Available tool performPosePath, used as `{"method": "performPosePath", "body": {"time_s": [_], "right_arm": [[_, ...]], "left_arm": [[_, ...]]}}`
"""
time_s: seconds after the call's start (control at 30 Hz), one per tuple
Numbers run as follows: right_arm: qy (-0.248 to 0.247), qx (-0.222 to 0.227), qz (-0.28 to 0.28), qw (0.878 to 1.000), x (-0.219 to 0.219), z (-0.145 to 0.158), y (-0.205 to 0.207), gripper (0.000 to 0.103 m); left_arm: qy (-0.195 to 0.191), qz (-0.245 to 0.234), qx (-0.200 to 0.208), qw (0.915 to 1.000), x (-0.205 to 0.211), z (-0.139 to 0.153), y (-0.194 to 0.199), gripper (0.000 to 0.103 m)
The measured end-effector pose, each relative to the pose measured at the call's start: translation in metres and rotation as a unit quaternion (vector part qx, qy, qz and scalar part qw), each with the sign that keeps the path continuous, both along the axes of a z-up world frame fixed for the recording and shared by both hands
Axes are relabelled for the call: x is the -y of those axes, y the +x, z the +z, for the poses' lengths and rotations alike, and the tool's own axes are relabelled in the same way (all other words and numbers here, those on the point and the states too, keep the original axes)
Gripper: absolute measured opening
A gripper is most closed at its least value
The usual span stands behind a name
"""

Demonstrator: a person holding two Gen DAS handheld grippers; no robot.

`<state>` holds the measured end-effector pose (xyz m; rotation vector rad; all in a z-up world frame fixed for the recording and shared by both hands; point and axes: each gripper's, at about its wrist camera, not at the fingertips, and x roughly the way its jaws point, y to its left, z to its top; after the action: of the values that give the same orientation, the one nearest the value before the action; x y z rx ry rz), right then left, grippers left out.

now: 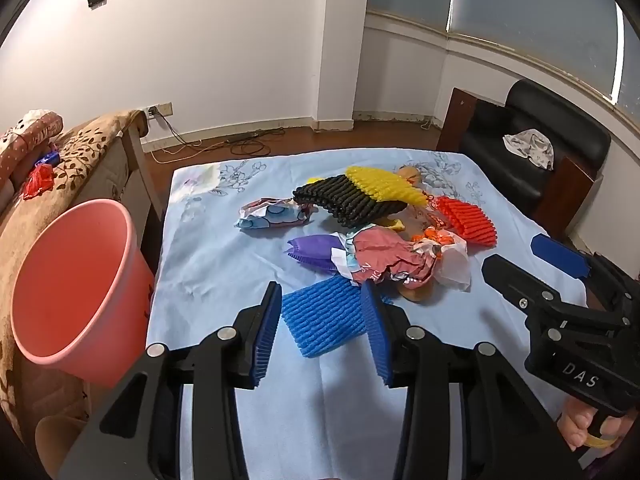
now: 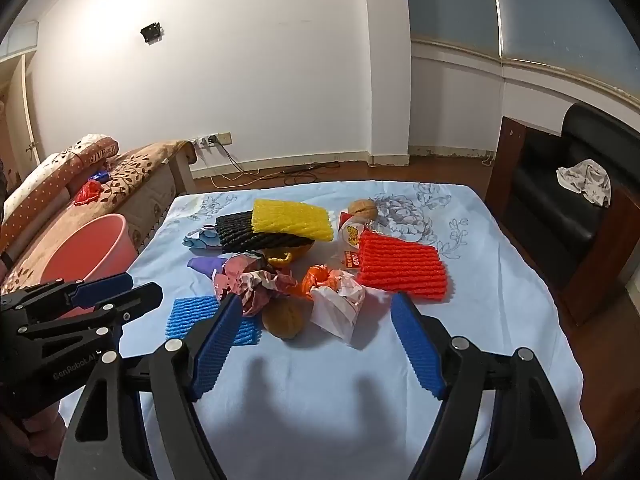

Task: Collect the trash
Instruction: 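Move the left tool toward the pink crumpled paper on the sheet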

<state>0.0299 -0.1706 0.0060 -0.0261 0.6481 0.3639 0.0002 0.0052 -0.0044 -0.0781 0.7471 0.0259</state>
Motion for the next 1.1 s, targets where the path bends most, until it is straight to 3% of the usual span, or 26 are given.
{"method": "performPosePath", "body": {"time_s": [0.73,1.1], "right_arm": [[0.001,0.012,-0.008,1.000,0.002,0.009,-0.003,0.070],[0.002,-0.004,-0.008,1.000,0.007,-0.003,0.002,0.069]], "left_arm": [[-0.015,0.003,-0.003,0.9999,-0.007,-0.001,-0.001,0.042],[-0.040,-0.012,0.002,0.9991,-0.017,-0.002,-0.003,0.042]]}}
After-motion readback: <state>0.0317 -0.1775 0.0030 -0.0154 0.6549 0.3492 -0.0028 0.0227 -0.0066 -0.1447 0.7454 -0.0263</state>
